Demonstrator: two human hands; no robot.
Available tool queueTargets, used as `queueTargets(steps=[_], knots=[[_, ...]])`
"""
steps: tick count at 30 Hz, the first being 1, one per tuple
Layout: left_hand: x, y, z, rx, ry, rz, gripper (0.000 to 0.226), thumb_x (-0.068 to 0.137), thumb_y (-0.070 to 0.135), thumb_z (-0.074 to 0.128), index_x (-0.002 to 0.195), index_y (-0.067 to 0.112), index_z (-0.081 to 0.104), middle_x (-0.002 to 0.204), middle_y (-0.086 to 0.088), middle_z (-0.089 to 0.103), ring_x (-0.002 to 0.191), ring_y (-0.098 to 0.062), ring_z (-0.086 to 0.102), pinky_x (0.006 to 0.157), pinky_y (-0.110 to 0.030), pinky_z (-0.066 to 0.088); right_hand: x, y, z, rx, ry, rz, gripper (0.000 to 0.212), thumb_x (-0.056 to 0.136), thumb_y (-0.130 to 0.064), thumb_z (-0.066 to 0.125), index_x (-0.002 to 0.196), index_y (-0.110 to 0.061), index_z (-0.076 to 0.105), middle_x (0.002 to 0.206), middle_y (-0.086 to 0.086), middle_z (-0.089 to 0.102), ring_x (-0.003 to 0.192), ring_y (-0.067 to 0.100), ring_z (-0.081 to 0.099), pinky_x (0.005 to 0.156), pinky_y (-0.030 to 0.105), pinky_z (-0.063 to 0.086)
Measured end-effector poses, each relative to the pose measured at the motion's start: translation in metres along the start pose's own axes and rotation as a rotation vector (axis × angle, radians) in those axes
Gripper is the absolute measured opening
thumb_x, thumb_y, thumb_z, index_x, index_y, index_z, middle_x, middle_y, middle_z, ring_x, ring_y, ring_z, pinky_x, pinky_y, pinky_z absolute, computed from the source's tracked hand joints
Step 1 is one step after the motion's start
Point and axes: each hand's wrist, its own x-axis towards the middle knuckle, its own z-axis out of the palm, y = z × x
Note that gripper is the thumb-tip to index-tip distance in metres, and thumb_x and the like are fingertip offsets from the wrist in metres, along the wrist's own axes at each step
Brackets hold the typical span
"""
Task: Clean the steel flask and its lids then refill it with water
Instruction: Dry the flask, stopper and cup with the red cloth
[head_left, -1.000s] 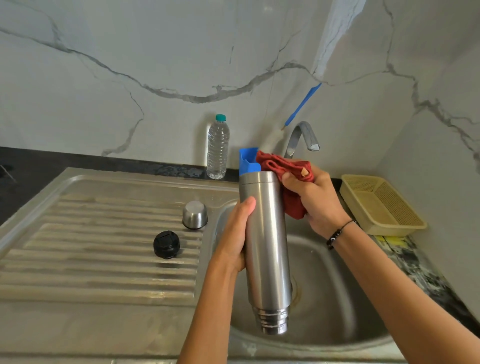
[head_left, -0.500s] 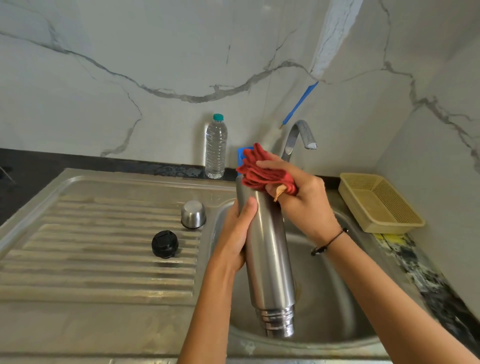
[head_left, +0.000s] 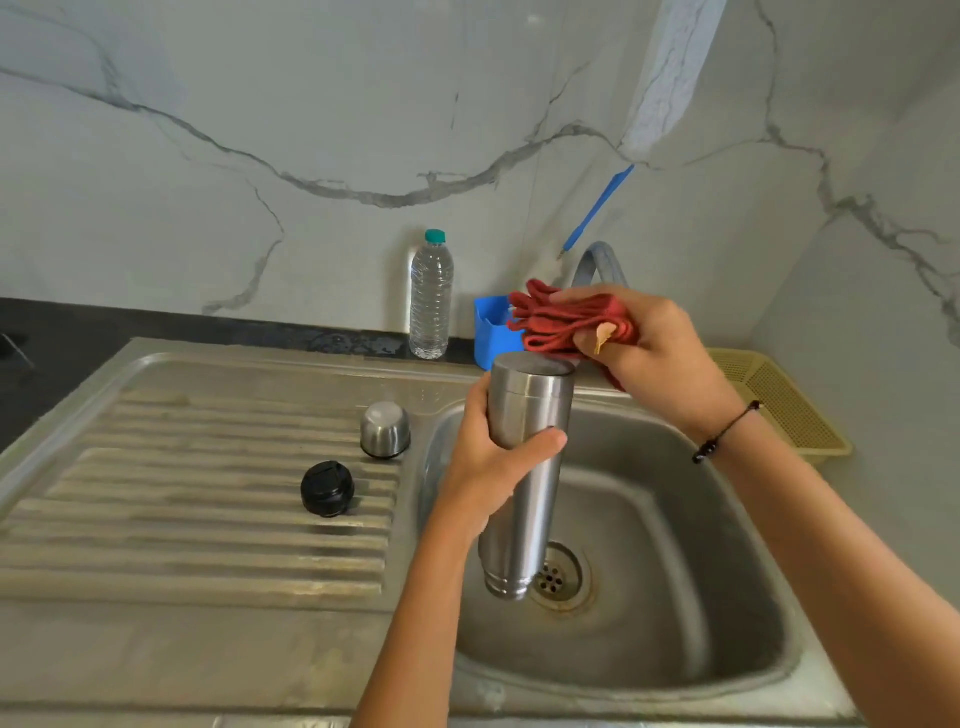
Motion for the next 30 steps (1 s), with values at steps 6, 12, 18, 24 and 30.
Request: queueTargets(steps=[6,12,18,24,30], knots=[[0.002,0.002,0.009,0.147,0.152,0.142,0.052,0.065,0.013,0.084,0.109,0.025,0.059,0.089,0.012,0.069,0.085,0.009,0.063,0.069,-0.01,0.047,-0.011,-0.016,0.032,-0.507,-0.284,-0.24,0.05,0.072,-0.004,0.06,0.12,-0.016,0.062,0.125,0.006,0.062,0.109,0.031,0.061,0.083,0.049,0.051],[-0.007,0.003,0.01,0.287,0.344,0.202,0.075,0.06,0.047,0.077,0.125,0.022,0.05,0.104,0.009,0.065,0.094,-0.001,0.061,0.081,-0.03,0.052,-0.001,-0.021,0.039,-0.409,-0.202,-0.082,0.044,0.079,-0.008,0.064,0.119,-0.026,0.064,0.098,-0.001,0.071,0.089,0.024,0.064,0.077,0.038,0.05],[-0.008,0.004,0.014,0.417,0.401,0.224,0.077,0.059,0.048,0.074,0.128,0.025,0.048,0.112,0.009,0.063,0.103,-0.011,0.06,0.085,-0.039,0.052,0.009,-0.019,0.034,-0.354,-0.194,0.092,0.006,0.087,-0.017,0.06,0.087,-0.016,0.066,0.075,0.001,0.064,0.071,0.018,0.054,0.071,0.031,0.045],[-0.013,0.01,0.02,0.525,0.332,0.28,0.088,0.057,0.056,0.07,0.134,0.026,0.04,0.119,0.008,0.057,0.101,-0.009,0.056,0.082,-0.031,0.051,0.01,0.004,0.024,-0.201,-0.067,0.267,0.01,0.088,-0.019,0.06,0.083,-0.012,0.065,0.076,0.003,0.064,0.074,0.018,0.057,0.069,0.029,0.047],[-0.01,0.02,0.019,0.524,0.225,0.282,0.086,0.06,0.049,0.072,0.135,0.028,0.038,0.115,0.018,0.05,0.1,-0.004,0.052,0.085,-0.026,0.045,0.004,0.014,0.0,0.167,0.152,0.278,0.025,0.075,-0.025,0.064,0.098,-0.019,0.07,0.103,0.002,0.071,0.102,0.018,0.065,0.094,0.044,0.05]])
